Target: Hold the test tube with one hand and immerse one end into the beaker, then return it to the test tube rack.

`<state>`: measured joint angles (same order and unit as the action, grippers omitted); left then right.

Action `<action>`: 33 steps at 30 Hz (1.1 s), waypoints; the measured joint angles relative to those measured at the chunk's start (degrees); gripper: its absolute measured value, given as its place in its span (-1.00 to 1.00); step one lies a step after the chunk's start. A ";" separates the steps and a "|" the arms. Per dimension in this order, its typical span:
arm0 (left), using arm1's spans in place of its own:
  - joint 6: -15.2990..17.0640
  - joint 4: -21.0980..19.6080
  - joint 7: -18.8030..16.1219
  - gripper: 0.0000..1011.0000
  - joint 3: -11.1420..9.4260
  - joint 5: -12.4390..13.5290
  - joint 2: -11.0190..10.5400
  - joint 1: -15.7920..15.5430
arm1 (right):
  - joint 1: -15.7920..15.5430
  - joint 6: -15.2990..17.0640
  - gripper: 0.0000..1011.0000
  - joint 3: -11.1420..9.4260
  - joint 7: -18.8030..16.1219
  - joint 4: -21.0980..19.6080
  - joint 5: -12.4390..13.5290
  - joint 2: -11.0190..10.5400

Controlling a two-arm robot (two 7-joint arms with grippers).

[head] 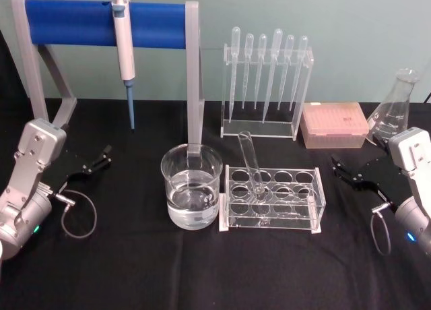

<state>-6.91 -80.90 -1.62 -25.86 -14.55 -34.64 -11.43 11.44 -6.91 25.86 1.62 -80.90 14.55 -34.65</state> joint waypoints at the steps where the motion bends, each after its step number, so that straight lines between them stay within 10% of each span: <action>1: 0.00 0.00 0.00 0.98 0.00 0.00 0.00 0.00 | 0.00 0.00 0.98 0.00 0.00 0.00 0.00 0.00; 11: 0.00 0.00 0.00 0.98 0.00 0.00 0.00 0.00 | -2.24 -0.09 0.98 -1.40 0.66 -2.56 -1.39 -1.27; 19: 0.00 0.00 0.00 0.98 0.00 0.00 0.00 0.00 | -9.82 0.14 0.98 -5.40 1.73 -12.57 -0.94 -5.72; 25: 0.00 0.00 0.00 0.98 0.00 0.00 0.00 0.00 | -13.05 1.29 0.98 -7.25 -6.19 -20.46 5.70 -8.91; 33: 0.00 0.00 0.00 0.98 0.00 0.00 0.00 0.00 | -7.81 7.07 0.98 -3.52 -18.41 -23.08 9.89 -8.37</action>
<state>-6.91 -80.90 -1.62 -25.86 -14.55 -34.65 -11.43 3.63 0.17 22.34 -16.79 -103.98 24.44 -43.02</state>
